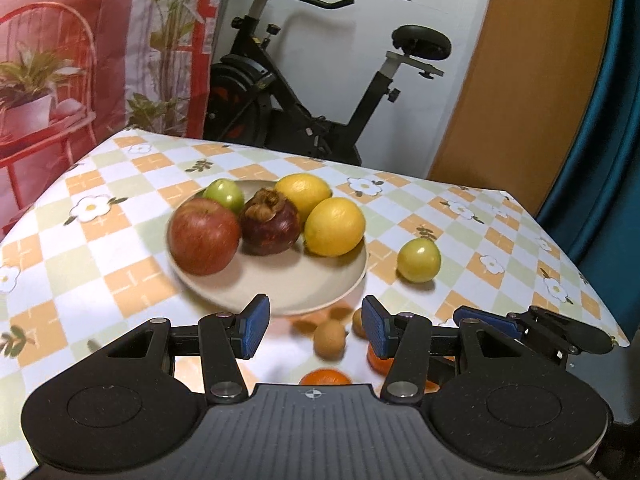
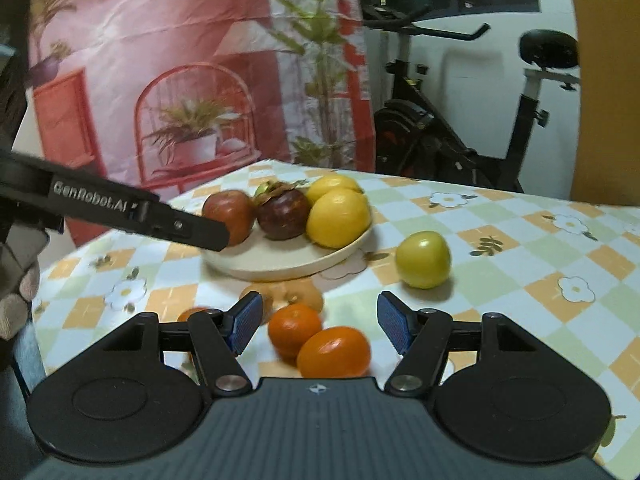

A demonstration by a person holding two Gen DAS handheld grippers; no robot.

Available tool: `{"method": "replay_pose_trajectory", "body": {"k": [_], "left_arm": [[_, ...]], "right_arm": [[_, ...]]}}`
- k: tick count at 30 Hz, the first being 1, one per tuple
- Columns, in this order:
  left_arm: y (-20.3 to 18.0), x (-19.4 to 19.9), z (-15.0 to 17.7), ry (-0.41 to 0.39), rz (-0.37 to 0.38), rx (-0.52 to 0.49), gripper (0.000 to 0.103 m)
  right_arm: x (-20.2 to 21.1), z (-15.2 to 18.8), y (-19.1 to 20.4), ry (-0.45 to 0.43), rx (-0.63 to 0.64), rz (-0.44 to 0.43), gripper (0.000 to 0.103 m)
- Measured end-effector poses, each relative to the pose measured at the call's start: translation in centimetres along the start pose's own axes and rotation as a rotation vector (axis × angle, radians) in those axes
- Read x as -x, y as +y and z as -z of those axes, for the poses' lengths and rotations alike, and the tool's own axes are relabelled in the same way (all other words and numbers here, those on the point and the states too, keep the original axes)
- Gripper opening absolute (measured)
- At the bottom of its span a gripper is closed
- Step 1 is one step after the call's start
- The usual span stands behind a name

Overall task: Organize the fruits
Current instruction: 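Withdraw the right tool from the plate, then grasp a small mandarin with the left gripper while the right gripper grasps another mandarin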

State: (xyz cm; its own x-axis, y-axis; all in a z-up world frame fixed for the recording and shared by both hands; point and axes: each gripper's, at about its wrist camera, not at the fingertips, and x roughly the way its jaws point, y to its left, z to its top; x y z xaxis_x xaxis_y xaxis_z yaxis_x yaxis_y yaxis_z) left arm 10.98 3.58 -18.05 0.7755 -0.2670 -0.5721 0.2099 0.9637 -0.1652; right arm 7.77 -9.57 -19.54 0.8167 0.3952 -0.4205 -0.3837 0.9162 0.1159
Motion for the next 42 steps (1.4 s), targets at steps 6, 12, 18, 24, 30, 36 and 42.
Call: {"method": "replay_pose_trajectory", "body": {"k": [6,12,18,24,30,36,42], "left_arm": [[0.4,0.5,1.8,0.016,-0.001,0.011,0.054],[0.4,0.7,2.2,0.008,0.016,0.004,0.054],[1.3,1.2,2.4,0.021,0.016,0.050,0.053],[1.6,1.2,2.5,0.026,0.030,0.049,0.053],[2.2,0.9,2.6,0.037,0.044,0.077,0.053],[2.6,0.1,2.9,0.072,0.070,0.096,0.046],[2.3,-0.7,3.3,0.098,0.103,0.090,0.046]], "right_arm": [[-0.4,0.8,0.7,0.020,0.055,-0.005,0.067],[-0.4,0.3,1.5,0.011,0.089,0.001,0.067],[-0.8,-0.2,2.6,0.034,0.122,-0.034,0.067],[-2.9,-0.9,4.0,0.095,0.191,-0.037,0.063],[-4.7,-1.4,3.2,0.156,0.177,-0.015,0.063],[-5.2,-1.1,3.0,0.186,0.183,-0.014,0.057],[-5.2,-0.5,3.4,0.173,0.232,0.000,0.056]]}}
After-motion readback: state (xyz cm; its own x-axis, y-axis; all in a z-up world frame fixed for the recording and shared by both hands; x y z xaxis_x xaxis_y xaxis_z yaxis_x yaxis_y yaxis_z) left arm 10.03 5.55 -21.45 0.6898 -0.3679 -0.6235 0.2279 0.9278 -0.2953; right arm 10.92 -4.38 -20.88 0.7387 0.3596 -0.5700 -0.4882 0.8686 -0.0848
